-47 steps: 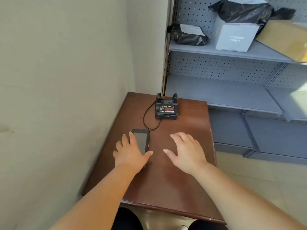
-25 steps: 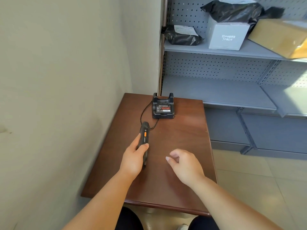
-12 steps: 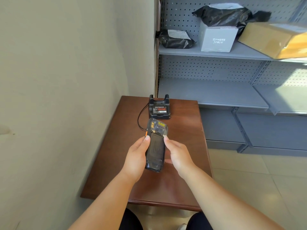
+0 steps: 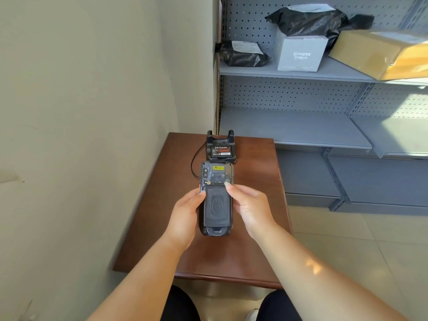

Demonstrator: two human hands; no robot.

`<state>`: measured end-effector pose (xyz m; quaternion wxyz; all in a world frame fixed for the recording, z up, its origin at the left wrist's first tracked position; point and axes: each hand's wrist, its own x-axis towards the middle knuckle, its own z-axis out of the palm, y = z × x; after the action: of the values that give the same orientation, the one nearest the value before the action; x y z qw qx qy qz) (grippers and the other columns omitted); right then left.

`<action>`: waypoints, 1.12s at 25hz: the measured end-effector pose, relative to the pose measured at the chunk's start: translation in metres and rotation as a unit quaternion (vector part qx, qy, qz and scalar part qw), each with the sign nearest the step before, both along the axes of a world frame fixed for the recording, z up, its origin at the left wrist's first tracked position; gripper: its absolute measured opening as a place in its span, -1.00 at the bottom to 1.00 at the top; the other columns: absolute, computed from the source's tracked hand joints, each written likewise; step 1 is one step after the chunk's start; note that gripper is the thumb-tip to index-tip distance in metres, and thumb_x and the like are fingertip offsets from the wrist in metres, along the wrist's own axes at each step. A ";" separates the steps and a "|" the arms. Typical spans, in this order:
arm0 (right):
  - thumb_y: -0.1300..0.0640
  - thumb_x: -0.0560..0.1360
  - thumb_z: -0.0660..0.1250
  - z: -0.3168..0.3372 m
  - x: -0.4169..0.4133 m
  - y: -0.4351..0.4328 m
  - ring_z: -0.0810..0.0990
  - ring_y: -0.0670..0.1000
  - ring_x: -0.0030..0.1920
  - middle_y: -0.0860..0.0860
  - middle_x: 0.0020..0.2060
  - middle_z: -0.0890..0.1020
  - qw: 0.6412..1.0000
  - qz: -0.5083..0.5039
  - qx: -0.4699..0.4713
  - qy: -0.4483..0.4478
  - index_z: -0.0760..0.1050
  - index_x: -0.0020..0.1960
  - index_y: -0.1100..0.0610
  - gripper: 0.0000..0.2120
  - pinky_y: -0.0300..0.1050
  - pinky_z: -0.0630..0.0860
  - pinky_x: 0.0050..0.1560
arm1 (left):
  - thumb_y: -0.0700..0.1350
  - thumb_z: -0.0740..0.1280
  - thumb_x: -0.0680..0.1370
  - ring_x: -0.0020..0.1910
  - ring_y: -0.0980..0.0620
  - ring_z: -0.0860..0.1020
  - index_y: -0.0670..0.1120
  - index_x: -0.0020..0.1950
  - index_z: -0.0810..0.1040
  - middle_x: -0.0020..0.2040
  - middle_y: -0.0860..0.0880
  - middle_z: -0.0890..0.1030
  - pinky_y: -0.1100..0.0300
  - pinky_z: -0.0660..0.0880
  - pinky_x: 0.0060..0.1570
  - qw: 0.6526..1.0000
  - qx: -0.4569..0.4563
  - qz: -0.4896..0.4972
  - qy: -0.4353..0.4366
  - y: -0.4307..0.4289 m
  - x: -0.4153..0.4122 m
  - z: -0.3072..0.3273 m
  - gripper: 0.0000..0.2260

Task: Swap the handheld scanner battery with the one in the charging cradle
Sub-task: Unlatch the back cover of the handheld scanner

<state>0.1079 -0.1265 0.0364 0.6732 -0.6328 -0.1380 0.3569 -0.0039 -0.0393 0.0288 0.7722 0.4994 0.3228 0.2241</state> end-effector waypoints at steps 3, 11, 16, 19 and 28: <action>0.18 0.43 0.41 0.007 -0.002 -0.002 0.65 0.18 0.07 0.15 -0.07 0.72 0.999 0.017 0.035 -0.004 0.69 -0.11 0.15 -0.90 0.16 0.51 0.23 | -0.14 0.24 0.57 0.10 -0.12 0.60 -0.17 0.17 0.56 0.09 -0.17 0.65 -0.13 0.49 0.21 1.000 0.000 0.007 -0.012 0.001 0.000 0.001 -0.77; 0.30 0.46 0.34 0.014 -0.006 -0.009 0.67 0.07 -0.04 0.09 -0.11 0.71 0.998 0.044 0.050 -0.020 0.66 -0.09 0.09 -0.83 -0.06 0.59 0.06 | -0.17 0.26 0.57 0.10 -0.15 0.60 -0.15 0.17 0.58 0.10 -0.19 0.65 -0.13 0.49 0.21 1.000 0.019 0.008 -0.008 -0.001 -0.004 -0.003 -0.78; 0.27 0.43 0.39 0.014 -0.008 -0.009 0.69 0.03 -0.12 -0.02 -0.24 0.73 0.999 0.015 0.038 -0.033 0.67 -0.17 0.06 -0.86 -0.11 0.61 -0.03 | -0.16 0.25 0.58 0.14 -0.18 0.60 -0.15 0.21 0.57 0.16 -0.22 0.64 -0.15 0.49 0.21 1.000 0.013 -0.004 -0.001 -0.002 -0.007 -0.001 -0.76; 0.23 0.40 0.43 0.012 -0.008 -0.010 0.69 0.12 -0.09 0.09 -0.18 0.72 0.999 -0.004 0.020 -0.032 0.68 -0.21 0.08 -0.91 0.04 0.60 0.00 | -0.16 0.24 0.58 0.12 -0.18 0.60 -0.16 0.22 0.56 0.15 -0.22 0.64 -0.14 0.51 0.18 1.000 0.007 -0.017 -0.002 -0.003 -0.009 0.001 -0.75; 0.19 0.35 0.48 0.016 -0.007 -0.014 0.67 0.17 -0.17 0.25 -0.16 0.70 1.000 0.001 -0.006 0.000 0.62 -0.15 0.31 -0.81 0.16 0.59 -0.02 | -0.16 0.22 0.58 0.04 -0.12 0.63 -0.15 0.18 0.58 0.05 -0.17 0.67 -0.03 0.59 0.03 0.998 -0.024 -0.046 -0.025 -0.005 -0.012 0.005 -0.77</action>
<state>0.1012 -0.1403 0.0521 0.6690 -0.6365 -0.1366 0.3587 -0.0161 -0.0439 0.0337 0.8012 0.4892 0.2853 0.1933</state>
